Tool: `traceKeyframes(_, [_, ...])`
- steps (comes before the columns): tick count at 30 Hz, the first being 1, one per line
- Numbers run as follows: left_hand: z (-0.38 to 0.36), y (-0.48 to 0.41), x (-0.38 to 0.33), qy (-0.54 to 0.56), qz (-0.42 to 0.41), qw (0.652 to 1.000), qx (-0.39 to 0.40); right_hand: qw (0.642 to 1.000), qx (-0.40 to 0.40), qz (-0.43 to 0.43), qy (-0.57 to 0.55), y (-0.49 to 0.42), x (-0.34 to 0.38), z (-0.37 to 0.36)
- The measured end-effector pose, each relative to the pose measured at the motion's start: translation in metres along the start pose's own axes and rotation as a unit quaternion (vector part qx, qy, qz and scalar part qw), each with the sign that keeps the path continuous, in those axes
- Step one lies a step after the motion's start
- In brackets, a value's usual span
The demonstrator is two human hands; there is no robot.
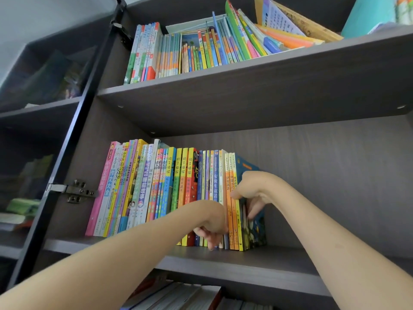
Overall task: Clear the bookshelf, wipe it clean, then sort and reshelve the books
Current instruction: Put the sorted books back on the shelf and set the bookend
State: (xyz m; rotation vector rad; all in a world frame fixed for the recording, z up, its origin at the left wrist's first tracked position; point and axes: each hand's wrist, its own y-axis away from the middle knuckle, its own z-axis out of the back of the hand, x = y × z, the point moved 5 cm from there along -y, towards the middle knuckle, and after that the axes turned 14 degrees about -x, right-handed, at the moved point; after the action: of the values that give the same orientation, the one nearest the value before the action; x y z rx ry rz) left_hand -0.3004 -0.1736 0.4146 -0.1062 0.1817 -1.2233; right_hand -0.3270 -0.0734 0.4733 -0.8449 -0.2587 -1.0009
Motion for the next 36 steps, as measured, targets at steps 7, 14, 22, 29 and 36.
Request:
traceKeyframes(7, [0.055, 0.0, 0.012, 0.172, -0.056, 0.933, -0.312, 0.996, 0.084, -0.041, -0.01, -0.002, -0.012, -0.015])
traceKeyframes(14, [0.12, 0.005, -0.006, -0.026, -0.138, 0.762, -0.632, 0.99, 0.107, -0.061, 0.065, -0.006, -0.022, -0.029])
traceKeyframes(22, [0.121, -0.013, -0.018, 0.041, -0.168, 0.802, -0.572, 0.993, 0.094, -0.06, 0.028, -0.007, -0.016, -0.022])
traceKeyframes(29, [0.115, 0.007, -0.003, 0.121, -0.144, 0.826, -0.531, 0.998, 0.027, -0.031, 0.052, -0.006, -0.015, -0.016])
traceKeyframes(36, [0.073, 0.046, 0.049, 0.186, 0.039, 0.798, -0.572, 0.99, -0.034, 0.041, 0.133, -0.004, -0.006, -0.028])
